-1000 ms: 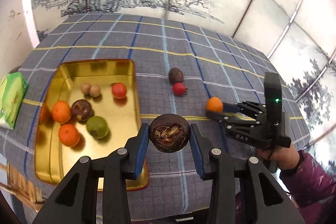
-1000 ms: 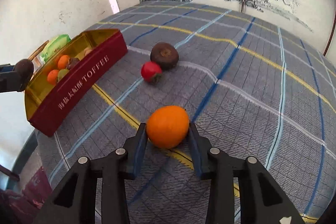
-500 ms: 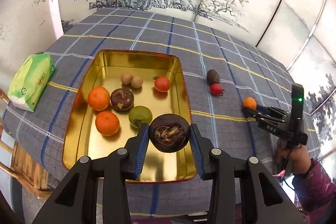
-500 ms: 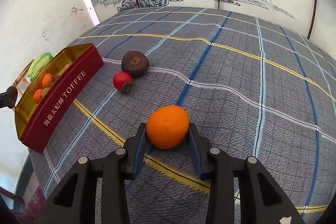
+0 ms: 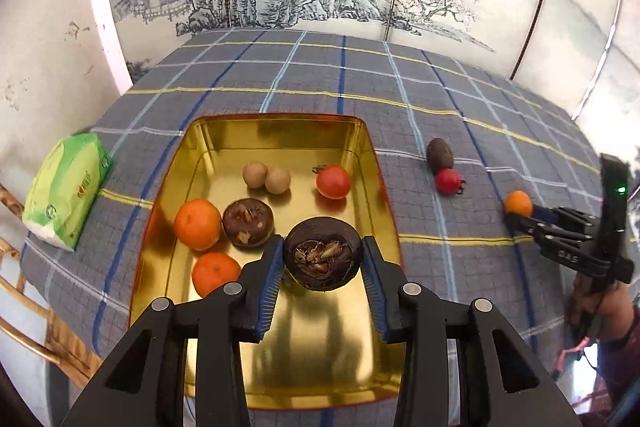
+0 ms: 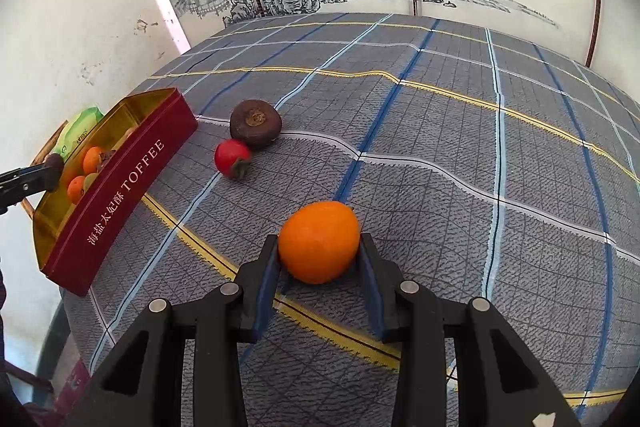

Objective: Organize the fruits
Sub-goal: 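Carry the brown fruit in the left tool into the tray and release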

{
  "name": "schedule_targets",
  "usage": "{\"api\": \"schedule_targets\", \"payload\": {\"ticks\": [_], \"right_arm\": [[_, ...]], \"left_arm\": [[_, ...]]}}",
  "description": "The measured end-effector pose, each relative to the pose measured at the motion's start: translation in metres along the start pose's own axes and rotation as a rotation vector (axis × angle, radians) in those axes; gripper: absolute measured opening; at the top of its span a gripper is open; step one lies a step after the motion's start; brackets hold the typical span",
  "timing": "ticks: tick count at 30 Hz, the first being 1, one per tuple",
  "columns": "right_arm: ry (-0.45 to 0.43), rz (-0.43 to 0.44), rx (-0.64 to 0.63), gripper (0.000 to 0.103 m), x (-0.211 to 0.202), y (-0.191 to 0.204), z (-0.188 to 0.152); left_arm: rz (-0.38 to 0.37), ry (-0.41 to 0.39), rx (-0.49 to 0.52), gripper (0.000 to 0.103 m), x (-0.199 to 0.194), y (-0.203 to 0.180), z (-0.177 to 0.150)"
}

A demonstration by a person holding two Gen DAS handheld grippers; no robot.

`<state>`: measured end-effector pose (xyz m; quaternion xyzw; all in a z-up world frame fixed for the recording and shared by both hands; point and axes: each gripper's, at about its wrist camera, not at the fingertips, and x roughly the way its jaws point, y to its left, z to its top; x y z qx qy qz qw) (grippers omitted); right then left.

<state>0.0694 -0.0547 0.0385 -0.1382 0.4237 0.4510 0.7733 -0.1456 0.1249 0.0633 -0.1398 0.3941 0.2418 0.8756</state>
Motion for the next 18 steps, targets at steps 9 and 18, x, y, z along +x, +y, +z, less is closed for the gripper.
{"api": "schedule_targets", "payload": {"ticks": [9, 18], "right_arm": [[0.0, 0.001, 0.0, 0.036, 0.0, 0.0, 0.0], [0.0, 0.002, 0.001, 0.036, -0.001, 0.0, 0.001]], "left_arm": [[0.043, 0.023, 0.03, 0.04, 0.022, -0.003, 0.008], [0.067, 0.054, 0.063, 0.04, 0.038, -0.009, 0.015]]}}
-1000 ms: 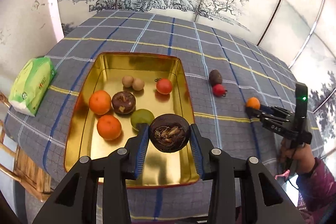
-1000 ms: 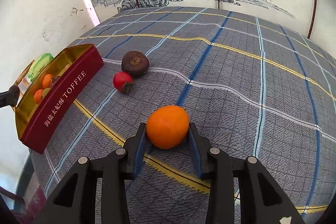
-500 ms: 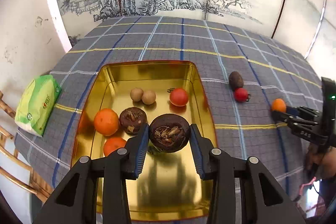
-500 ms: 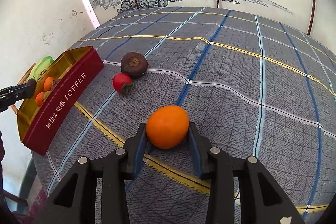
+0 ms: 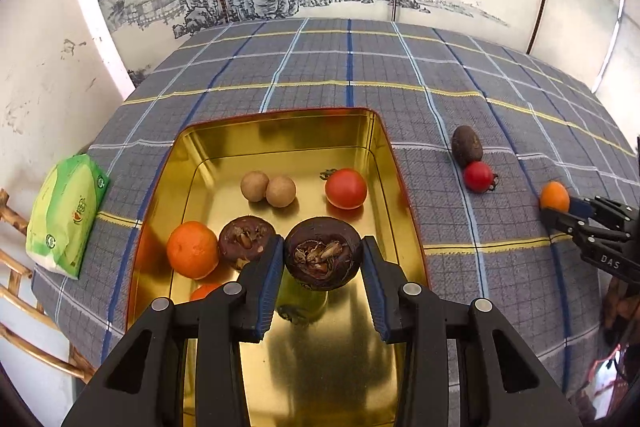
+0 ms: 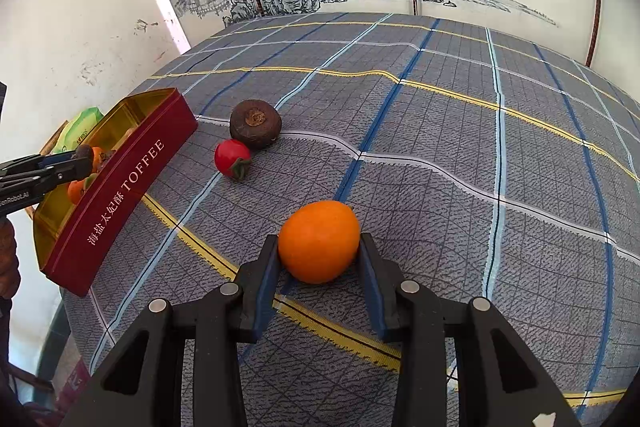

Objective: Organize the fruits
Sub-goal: 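Carry the brown fruit in the left tool into the tray and release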

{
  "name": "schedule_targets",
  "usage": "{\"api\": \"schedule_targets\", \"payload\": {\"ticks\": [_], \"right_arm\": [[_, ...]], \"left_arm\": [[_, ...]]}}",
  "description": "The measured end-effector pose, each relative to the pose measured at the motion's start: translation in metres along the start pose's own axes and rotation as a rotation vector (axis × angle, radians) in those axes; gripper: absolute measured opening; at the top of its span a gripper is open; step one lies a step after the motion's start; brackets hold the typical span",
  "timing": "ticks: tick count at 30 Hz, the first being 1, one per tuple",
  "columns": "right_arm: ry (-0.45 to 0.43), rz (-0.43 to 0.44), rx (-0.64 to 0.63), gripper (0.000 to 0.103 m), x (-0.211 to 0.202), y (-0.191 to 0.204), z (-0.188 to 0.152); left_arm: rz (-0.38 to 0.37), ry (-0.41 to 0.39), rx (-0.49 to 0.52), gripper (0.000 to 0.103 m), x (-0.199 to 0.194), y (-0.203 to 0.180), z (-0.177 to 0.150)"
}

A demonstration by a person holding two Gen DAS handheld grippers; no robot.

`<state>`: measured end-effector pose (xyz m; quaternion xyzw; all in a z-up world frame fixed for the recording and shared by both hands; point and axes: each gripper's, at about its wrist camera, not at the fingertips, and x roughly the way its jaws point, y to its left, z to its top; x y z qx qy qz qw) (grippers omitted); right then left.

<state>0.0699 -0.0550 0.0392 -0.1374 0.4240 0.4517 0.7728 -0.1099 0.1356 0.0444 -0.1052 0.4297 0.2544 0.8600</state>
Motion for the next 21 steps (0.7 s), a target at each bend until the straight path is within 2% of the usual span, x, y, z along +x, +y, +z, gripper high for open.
{"api": "schedule_targets", "payload": {"ticks": [21], "right_arm": [[0.001, 0.003, 0.002, 0.036, 0.0, -0.001, 0.0]], "left_arm": [[0.039, 0.018, 0.011, 0.04, 0.013, 0.002, 0.001]]}}
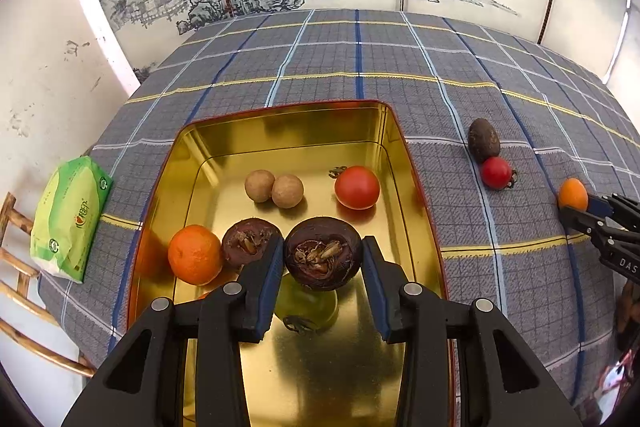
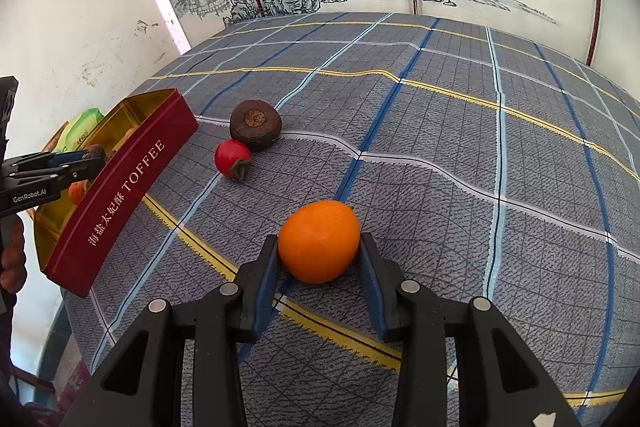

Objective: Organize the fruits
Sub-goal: 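Carry the brown fruit in the left tool into the tray and release, then carry the orange in the right tool into the tray and release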

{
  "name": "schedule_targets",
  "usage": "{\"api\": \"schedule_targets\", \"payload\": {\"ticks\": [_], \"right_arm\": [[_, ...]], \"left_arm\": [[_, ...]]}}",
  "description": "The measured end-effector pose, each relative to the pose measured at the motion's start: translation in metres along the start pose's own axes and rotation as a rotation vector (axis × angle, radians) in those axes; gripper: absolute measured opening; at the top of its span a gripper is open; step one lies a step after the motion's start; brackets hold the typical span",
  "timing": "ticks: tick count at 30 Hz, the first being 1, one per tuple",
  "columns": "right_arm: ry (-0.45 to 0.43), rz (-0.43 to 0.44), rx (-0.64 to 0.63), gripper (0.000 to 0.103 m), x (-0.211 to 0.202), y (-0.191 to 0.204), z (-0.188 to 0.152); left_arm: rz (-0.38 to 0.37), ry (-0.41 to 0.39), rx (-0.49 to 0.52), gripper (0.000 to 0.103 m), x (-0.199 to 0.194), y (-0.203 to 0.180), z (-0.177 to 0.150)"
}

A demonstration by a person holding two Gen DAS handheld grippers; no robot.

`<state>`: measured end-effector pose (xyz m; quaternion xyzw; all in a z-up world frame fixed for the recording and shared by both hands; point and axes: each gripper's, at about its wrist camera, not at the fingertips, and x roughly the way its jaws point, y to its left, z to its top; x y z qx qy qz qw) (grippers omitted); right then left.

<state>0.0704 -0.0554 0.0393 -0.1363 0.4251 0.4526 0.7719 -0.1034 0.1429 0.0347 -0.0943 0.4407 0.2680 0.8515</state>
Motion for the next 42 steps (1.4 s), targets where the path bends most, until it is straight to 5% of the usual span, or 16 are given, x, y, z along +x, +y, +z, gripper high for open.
{"api": "schedule_targets", "payload": {"ticks": [9, 20, 42], "right_arm": [[0.0, 0.001, 0.0, 0.036, 0.0, 0.0, 0.0], [0.0, 0.0, -0.001, 0.036, 0.0, 0.0, 0.0], [-0.015, -0.009, -0.042, 0.036, -0.016, 0.02, -0.01]], "left_arm": [[0.013, 0.001, -0.002, 0.041, -0.001, 0.001, -0.001], [0.031, -0.022, -0.023, 0.055, -0.01, 0.003, -0.004], [0.082, -0.048, -0.085, 0.055, -0.041, 0.024, -0.037]]}}
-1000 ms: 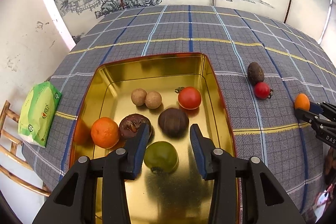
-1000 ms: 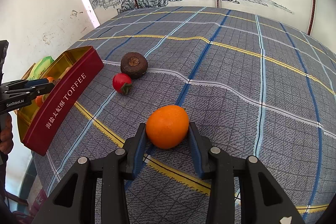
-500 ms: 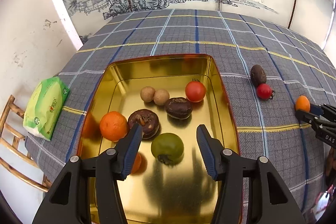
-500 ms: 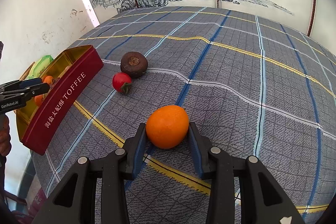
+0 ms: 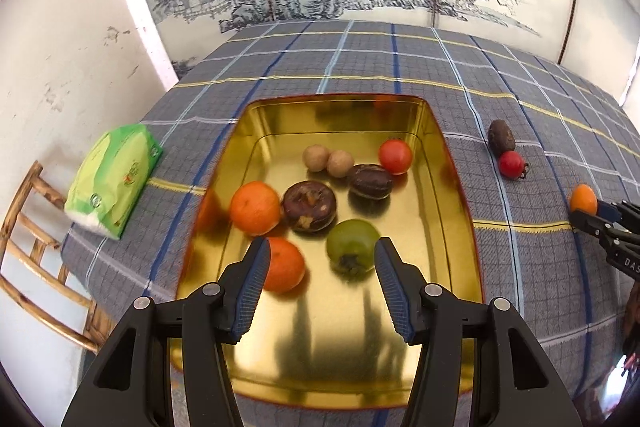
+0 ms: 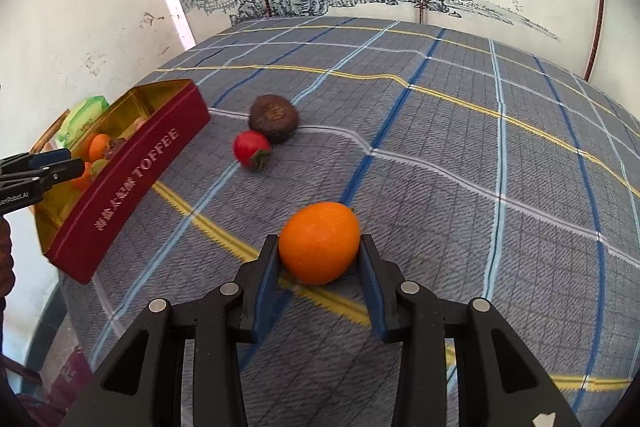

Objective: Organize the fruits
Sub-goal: 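Carry the orange in the right tool into the tray and release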

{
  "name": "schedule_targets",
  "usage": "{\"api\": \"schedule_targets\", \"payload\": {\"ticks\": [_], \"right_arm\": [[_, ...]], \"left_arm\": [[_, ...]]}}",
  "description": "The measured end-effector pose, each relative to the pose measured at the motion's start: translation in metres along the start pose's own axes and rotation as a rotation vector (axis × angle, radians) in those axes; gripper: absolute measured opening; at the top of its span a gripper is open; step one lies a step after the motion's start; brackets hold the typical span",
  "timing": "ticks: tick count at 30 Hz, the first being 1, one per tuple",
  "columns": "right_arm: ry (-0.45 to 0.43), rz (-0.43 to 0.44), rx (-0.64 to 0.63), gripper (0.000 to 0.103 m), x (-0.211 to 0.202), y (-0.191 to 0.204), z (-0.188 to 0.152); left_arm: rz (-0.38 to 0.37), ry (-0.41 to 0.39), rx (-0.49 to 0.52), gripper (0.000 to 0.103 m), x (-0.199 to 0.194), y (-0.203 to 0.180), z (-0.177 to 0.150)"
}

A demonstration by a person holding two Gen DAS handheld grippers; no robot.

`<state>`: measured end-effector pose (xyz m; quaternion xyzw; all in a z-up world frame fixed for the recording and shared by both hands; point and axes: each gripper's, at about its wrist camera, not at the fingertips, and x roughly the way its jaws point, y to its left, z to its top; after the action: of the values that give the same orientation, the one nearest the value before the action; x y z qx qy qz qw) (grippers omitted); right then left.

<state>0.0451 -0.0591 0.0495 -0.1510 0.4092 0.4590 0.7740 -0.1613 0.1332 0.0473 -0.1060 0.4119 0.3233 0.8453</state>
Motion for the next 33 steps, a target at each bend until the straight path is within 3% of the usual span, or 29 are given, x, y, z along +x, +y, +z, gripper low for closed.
{"api": "schedule_targets", "payload": {"ticks": [8, 17, 24, 33], "right_arm": [[-0.043, 0.104, -0.043, 0.036, -0.02, 0.038, 0.018], [-0.051, 0.234, -0.195, 0.036, -0.017, 0.117, 0.041], [-0.017, 0.255, -0.277, 0.036, 0.013, 0.157, 0.053], [0.017, 0.227, -0.325, 0.036, 0.041, 0.178, 0.059]], "left_arm": [[0.007, 0.01, -0.042, 0.059, -0.015, 0.02, -0.015], [0.011, 0.02, -0.079, 0.061, -0.022, 0.037, -0.028], [0.001, 0.002, -0.078, 0.064, -0.031, 0.041, -0.03], [-0.016, 0.0, -0.073, 0.067, -0.033, 0.041, -0.033]]}}
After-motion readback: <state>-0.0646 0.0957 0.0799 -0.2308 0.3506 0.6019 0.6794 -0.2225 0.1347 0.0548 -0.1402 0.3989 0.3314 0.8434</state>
